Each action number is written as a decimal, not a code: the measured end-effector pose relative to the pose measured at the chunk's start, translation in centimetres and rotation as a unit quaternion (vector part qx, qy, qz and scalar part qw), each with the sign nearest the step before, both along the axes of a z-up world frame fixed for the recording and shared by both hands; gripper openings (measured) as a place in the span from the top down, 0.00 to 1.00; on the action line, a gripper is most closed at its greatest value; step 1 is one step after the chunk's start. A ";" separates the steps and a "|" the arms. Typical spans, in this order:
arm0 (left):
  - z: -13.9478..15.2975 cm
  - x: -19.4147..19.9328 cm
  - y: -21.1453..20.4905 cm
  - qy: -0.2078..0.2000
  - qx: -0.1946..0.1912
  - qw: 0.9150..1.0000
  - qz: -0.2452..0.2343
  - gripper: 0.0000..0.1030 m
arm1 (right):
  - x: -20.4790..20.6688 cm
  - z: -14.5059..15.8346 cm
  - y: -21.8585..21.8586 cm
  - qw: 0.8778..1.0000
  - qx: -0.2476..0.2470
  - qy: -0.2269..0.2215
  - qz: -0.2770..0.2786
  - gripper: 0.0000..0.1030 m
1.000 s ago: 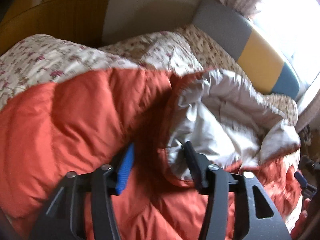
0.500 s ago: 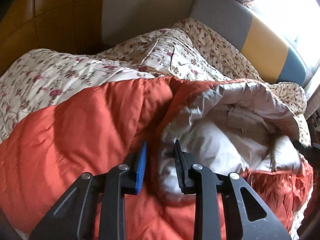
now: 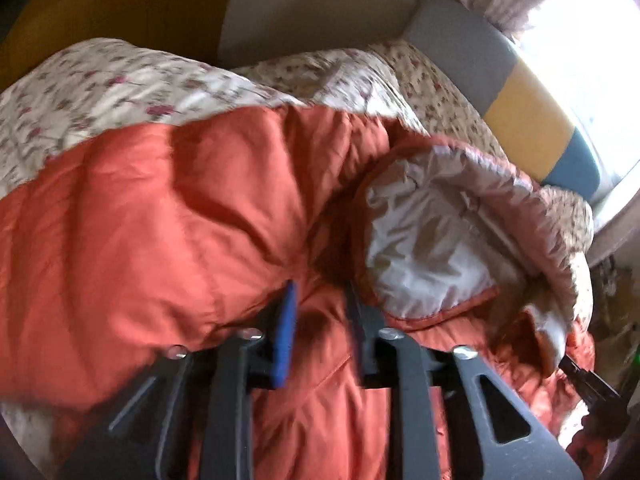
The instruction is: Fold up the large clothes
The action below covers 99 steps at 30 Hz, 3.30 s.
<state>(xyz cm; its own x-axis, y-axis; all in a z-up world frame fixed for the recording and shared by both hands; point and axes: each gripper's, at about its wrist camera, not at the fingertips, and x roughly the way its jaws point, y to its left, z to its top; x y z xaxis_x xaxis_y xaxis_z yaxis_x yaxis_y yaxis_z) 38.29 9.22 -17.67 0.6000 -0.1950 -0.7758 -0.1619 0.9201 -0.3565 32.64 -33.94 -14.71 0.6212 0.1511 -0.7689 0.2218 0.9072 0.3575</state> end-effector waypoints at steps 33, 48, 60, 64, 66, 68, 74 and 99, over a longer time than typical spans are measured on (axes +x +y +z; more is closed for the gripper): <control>-0.9 5.5 -14.7 -0.091 0.233 0.954 -0.167 0.43 | 7.8 -2.5 12.0 0.988 -0.118 -0.020 0.094 0.77; -1.3 4.6 -14.1 -0.098 0.207 0.959 -0.167 0.43 | 8.2 1.5 14.7 0.986 -0.078 -0.094 0.115 0.75; 0.7 4.1 -12.7 -0.120 0.155 0.969 -0.151 0.43 | 9.9 -3.1 16.7 0.987 -0.098 -0.059 0.115 0.74; 2.5 5.2 -11.7 -0.130 0.156 0.974 -0.097 0.43 | 9.7 -3.3 16.4 0.988 -0.087 -0.063 0.115 0.74; 1.3 6.2 -11.9 -0.110 0.181 0.972 -0.100 0.43 | 9.7 -3.2 16.3 0.987 -0.089 -0.063 0.115 0.74; -0.4 6.4 -12.6 -0.109 0.216 0.964 -0.113 0.43 | 9.5 -3.2 16.2 0.987 -0.088 -0.066 0.115 0.74; -1.5 6.6 -12.7 -0.103 0.224 0.962 -0.114 0.43 | 8.7 -2.3 16.0 0.986 -0.088 -0.083 0.112 0.74; -1.6 6.6 -13.5 -0.108 0.257 0.954 -0.110 0.42 | 7.1 -3.1 11.8 0.989 -0.135 -0.050 0.044 0.76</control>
